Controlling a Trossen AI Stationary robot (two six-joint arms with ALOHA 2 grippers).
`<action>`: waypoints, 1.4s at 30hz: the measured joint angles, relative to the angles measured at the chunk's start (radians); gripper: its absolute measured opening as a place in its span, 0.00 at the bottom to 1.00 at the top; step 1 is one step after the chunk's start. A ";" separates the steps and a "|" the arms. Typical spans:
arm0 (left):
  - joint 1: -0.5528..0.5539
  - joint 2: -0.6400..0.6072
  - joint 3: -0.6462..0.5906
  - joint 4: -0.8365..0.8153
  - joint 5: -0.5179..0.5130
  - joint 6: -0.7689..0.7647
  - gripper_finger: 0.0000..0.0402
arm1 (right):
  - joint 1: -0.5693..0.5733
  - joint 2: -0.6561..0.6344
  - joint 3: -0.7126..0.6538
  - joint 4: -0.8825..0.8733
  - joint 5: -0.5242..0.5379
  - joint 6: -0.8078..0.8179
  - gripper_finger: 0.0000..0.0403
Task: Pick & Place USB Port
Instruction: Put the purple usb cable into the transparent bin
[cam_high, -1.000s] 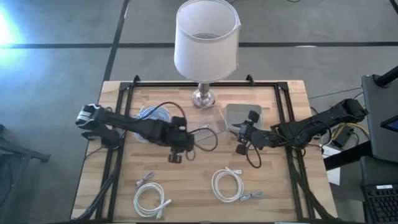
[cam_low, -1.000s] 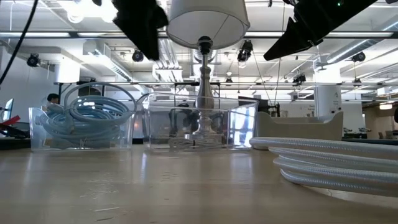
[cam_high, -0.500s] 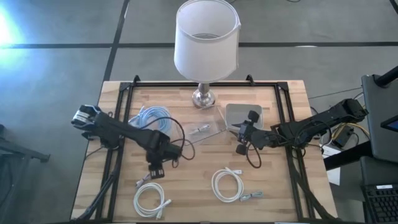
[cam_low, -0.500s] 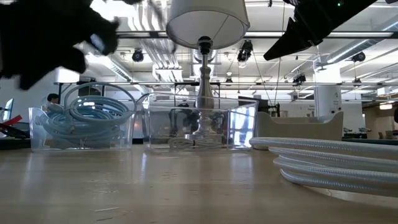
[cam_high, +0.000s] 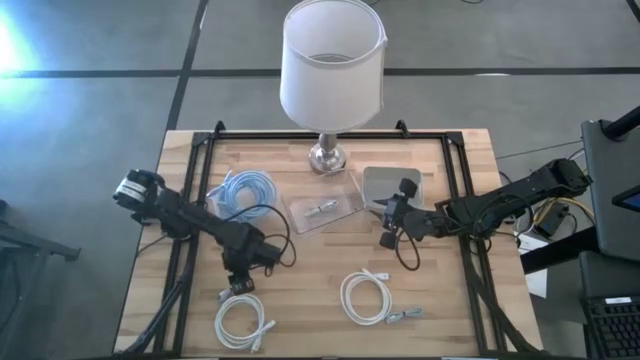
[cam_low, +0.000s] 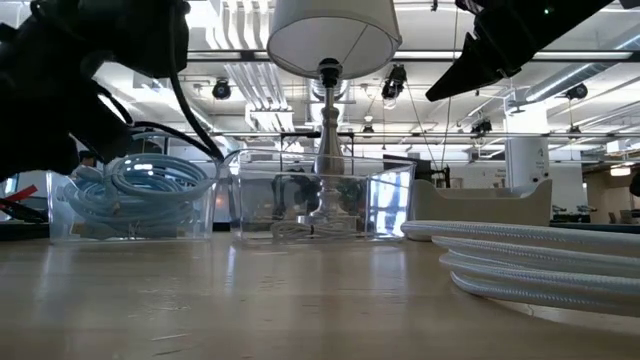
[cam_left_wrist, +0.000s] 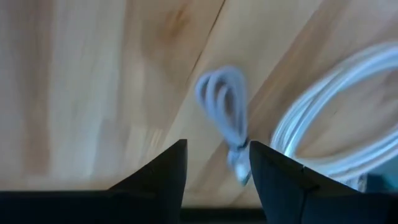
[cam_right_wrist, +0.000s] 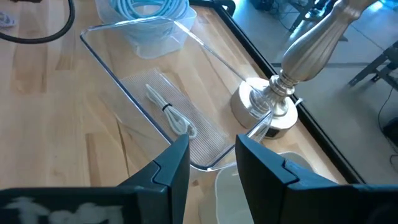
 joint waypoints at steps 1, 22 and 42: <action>-0.003 0.000 -0.010 0.033 0.000 -0.017 0.44 | 0.000 0.000 0.000 0.000 0.000 -0.002 0.31; -0.039 -0.002 -0.117 0.228 -0.044 0.077 0.27 | 0.000 0.000 -0.005 0.000 0.000 -0.043 0.30; -0.034 -0.001 0.311 -0.070 -0.393 0.354 0.05 | -0.044 0.000 -0.006 0.001 -0.157 0.014 0.31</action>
